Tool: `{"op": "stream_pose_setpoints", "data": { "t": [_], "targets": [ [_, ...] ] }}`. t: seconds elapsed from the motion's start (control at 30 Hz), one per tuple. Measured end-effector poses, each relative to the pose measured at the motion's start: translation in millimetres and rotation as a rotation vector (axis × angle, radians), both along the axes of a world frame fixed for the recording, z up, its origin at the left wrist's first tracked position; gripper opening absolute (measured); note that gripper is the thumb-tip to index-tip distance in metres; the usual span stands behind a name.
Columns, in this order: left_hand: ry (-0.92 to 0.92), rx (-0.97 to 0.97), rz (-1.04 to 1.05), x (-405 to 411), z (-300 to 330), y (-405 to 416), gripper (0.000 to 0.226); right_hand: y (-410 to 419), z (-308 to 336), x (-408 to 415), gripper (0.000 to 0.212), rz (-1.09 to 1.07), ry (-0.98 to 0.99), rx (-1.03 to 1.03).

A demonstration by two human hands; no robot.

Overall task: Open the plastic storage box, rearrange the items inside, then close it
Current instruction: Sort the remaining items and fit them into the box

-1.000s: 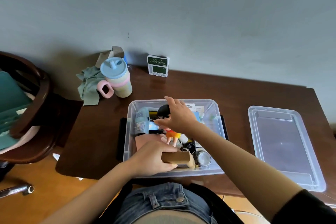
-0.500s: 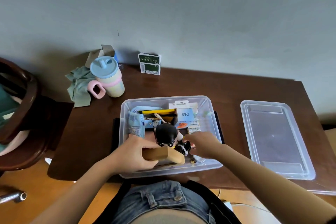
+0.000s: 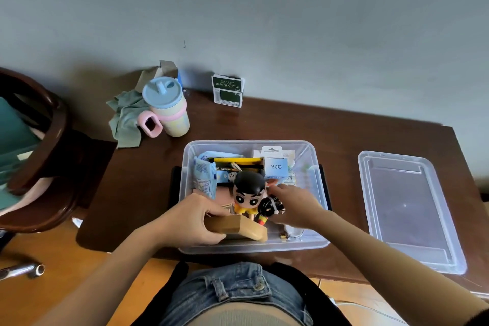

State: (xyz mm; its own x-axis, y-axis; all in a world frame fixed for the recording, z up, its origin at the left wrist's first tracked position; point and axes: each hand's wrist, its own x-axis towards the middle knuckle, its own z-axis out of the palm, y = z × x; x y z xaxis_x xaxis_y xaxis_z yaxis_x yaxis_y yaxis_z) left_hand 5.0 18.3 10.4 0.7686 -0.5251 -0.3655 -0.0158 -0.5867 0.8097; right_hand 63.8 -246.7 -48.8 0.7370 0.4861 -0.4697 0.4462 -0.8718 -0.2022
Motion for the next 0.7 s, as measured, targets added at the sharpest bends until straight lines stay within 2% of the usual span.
{"op": "stream_pose_setpoints", "data": {
  "t": [0.17, 0.27, 0.4, 0.47, 0.57, 0.7],
  "targets": [
    [0.008, 0.004, 0.026, 2.8, -0.6, -5.2, 0.017, -7.0, 37.8, 4.7, 0.029, -0.314, 0.126, 0.366],
    [-0.001, 0.017, 0.029, 3.9, 1.3, -8.5, 0.021, 15.9, 50.1, 16.3, 0.036, -0.424, 0.093, 0.469],
    [-0.008, 0.029, -0.015, 3.0, 2.5, -7.8, 0.018, 60.2, 61.0, 34.9, 0.046, -0.396, 0.043, 0.516],
    [-0.004, 0.019, 0.002, 0.3, 1.4, -3.8, 0.019, 66.0, 64.5, 41.6, 0.049, -0.394, 0.013, 0.497],
    [-0.014, 0.003, 0.04, -2.9, -0.1, 3.7, 0.019, 47.8, 67.6, 41.1, 0.029, -0.37, -0.03, 0.361],
    [0.003, -0.065, 0.116, -2.5, -2.5, 6.1, 0.021, 8.3, 55.4, 15.6, 0.021, -0.129, 0.266, 0.089]
  ]
}}
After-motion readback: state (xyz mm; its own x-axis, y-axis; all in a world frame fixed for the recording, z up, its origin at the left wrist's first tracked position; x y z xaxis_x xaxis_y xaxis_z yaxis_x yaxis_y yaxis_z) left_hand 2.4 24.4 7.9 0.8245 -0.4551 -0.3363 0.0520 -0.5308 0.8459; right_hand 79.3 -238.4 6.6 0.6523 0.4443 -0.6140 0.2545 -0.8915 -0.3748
